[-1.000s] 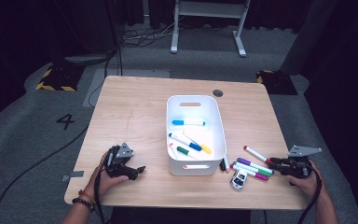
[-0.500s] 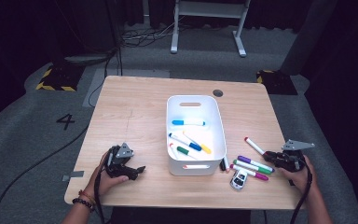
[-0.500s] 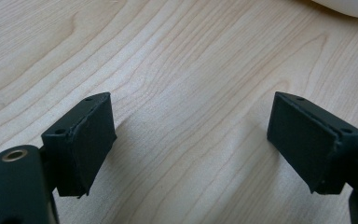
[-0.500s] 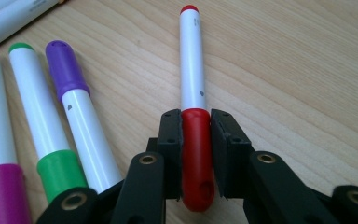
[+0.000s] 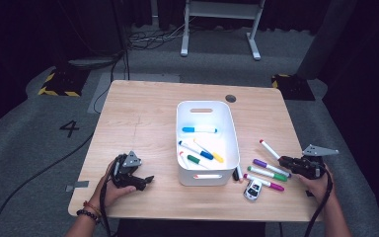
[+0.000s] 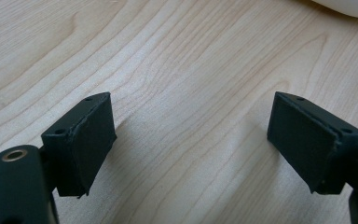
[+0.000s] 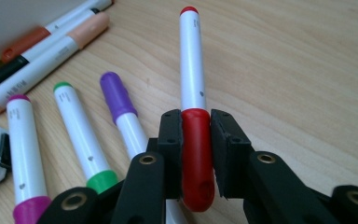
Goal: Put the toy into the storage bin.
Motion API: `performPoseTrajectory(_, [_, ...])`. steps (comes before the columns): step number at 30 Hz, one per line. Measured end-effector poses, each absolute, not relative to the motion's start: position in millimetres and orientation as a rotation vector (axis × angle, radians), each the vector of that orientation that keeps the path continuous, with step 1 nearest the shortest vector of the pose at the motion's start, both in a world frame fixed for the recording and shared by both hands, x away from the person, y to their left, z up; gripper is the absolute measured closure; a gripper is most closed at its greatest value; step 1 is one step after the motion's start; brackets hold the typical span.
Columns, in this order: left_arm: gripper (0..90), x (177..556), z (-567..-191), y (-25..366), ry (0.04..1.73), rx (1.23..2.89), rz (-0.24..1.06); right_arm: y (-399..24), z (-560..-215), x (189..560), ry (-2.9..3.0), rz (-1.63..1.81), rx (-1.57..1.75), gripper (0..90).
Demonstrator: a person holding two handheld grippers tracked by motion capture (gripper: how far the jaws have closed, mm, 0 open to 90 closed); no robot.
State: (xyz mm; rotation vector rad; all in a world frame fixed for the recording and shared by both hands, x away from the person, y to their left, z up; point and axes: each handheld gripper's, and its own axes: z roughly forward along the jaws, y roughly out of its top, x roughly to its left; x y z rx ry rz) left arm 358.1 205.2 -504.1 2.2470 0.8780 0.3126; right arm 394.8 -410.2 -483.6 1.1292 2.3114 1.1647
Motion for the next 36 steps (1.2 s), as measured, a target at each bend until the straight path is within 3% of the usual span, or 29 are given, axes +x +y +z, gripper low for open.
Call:
performPoseTrajectory(6, [15.3,358,-504,205,0.877,2.248,0.307,-407,-474,397,2.304,1.151,1.108,75.2])
performPoseTrajectory(14, [15.3,358,-504,205,0.878,2.247,0.306,-408,-491,416,2.362,1.089,1.194,75.2])
performPoseTrajectory(36, [15.3,358,-504,205,0.877,2.248,0.307,-391,-486,412,2.433,1.099,1.076,75.2])
